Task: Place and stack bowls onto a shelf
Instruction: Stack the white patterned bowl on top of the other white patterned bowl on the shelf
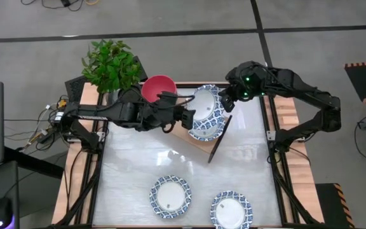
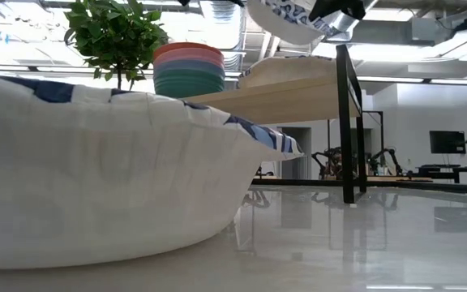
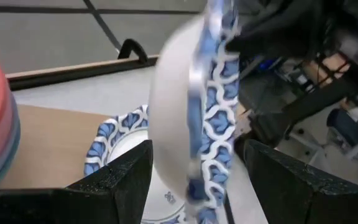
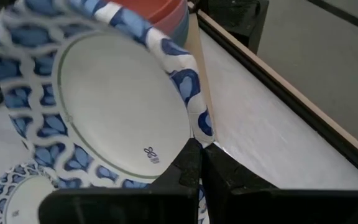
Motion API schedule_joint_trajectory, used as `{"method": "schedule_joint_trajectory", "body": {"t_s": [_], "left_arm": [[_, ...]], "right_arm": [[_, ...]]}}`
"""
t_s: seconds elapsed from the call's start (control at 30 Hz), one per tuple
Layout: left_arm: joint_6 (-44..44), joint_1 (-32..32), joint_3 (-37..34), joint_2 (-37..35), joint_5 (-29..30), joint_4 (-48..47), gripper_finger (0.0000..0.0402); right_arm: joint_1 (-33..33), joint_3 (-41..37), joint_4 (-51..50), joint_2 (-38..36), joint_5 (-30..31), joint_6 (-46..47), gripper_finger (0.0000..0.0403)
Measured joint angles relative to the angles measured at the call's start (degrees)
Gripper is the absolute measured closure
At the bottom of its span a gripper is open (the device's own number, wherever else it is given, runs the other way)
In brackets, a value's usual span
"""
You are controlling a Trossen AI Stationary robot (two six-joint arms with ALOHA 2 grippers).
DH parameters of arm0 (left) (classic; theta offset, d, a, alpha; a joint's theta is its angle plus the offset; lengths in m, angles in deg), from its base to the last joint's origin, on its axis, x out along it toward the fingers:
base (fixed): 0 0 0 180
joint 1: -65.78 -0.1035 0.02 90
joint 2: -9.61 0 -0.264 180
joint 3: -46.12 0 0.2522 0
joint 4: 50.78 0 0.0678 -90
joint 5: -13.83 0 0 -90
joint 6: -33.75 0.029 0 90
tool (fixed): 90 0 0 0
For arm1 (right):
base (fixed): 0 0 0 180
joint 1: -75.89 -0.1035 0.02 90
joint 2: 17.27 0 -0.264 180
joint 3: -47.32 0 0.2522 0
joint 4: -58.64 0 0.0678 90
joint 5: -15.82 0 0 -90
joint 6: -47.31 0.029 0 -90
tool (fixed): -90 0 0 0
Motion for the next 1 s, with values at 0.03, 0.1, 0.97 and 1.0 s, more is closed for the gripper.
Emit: {"method": "schedule_joint_trajectory", "body": {"t_s": [0.03,0.1,0.97,1.0], "left_arm": [[-0.3,0.0,0.0,-0.1,0.2,-0.1,0.0164],[-0.3,0.0,0.0,-0.1,0.5,-0.2,0.0166],[-10.9,0.2,0.0,0.0,-3.2,-1.5,0.0400],[-13.5,0.3,0.0,0.0,-3.9,-2.0,0.0400]], "right_arm": [[0.0,0.0,-0.1,0.1,0.0,0.0,0.0376],[0.0,0.0,0.0,0.0,0.0,0.0,0.0376],[-0.1,0.0,-8.2,-0.5,-2.4,-3.7,0.0275],[-0.1,0.0,-8.9,-0.8,-2.4,-4.0,0.0261]]}}
